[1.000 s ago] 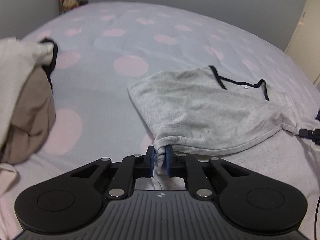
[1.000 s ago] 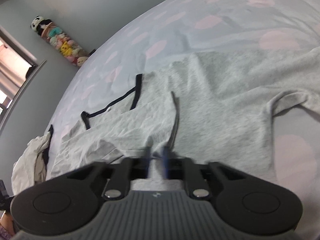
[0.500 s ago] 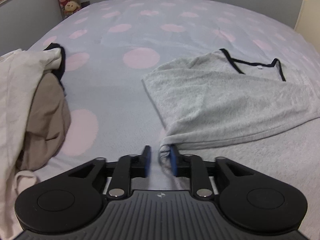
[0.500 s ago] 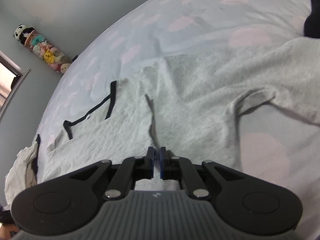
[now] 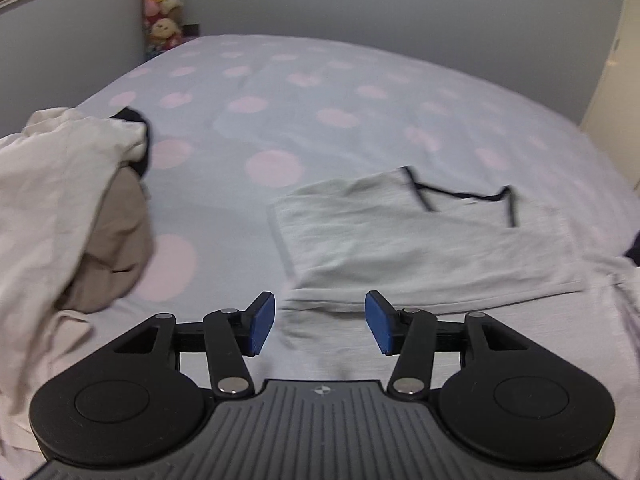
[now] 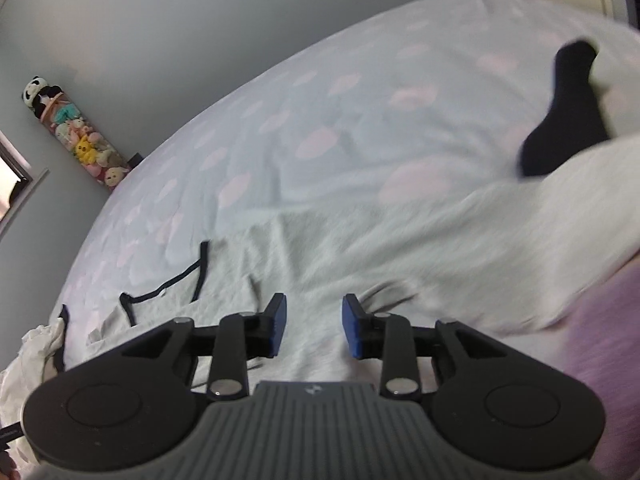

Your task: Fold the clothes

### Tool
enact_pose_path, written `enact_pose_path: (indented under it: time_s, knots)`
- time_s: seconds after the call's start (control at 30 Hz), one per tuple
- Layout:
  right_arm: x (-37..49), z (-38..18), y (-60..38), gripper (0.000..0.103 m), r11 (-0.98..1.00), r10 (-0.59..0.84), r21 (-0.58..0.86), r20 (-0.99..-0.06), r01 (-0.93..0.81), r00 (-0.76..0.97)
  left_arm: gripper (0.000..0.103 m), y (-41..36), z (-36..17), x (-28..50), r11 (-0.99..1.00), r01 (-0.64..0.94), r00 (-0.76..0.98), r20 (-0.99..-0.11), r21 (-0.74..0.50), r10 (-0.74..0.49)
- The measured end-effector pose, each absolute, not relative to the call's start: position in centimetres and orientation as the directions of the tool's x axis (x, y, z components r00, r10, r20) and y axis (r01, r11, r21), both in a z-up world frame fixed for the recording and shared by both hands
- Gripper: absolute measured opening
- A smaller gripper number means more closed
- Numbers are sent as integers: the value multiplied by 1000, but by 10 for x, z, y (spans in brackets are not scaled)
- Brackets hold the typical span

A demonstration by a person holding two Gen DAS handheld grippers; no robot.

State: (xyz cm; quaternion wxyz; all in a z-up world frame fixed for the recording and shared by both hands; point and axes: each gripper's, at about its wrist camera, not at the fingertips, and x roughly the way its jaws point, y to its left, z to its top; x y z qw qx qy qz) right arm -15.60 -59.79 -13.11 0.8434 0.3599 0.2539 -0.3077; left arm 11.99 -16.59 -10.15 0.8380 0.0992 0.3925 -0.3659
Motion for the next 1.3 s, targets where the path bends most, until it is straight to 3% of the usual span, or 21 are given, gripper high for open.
enact_pose_path:
  time_s: [0.2,0.27,0.33,0.37,0.7,0.77,0.8,0.87,0.93,1.1,1.3]
  knots:
    - [-210,-77,-640,36,526,-465,306,-678,793,570,48,-185,-104,94,669,731,387,-723,-138,-572]
    - [-228,-54,-656,42,513,-516,232,-686,827,513,48,-187,-108,92,668,729,374,-731,-149,-571]
    - [-243,-37,-672,59,488,-551,168,-702,857,451,48,-187,-112,90,671,724,364,-739,-158,-567]
    - [-249,-32,-681,60,469,-557,142,-718,872,417,48,-186,-113,91,675,720,362,-742,-161,-564]
    - [-280,-31,-738,60,359,-503,27,-836,933,218,48,-176,-114,96,700,691,357,-757,-181,-547]
    - [-279,-41,-745,56,353,-479,10,-857,936,190,48,-175,-114,97,701,689,354,-759,-184,-547]
    - [-277,-47,-749,49,350,-466,2,-867,937,176,48,-175,-115,97,701,688,352,-760,-186,-547]
    - [-275,-57,-756,33,339,-455,-24,-879,941,141,48,-174,-116,97,702,687,350,-763,-185,-544]
    - [-275,-60,-757,9,327,-468,-43,-875,944,122,48,-174,-116,98,704,687,350,-766,-181,-539]
    - [-279,-40,-749,4,342,-514,3,-837,940,190,48,-175,-117,104,705,687,352,-768,-175,-535]
    - [-249,26,-725,4,434,-583,59,-742,899,330,48,-176,-118,114,698,694,356,-759,-175,-545]
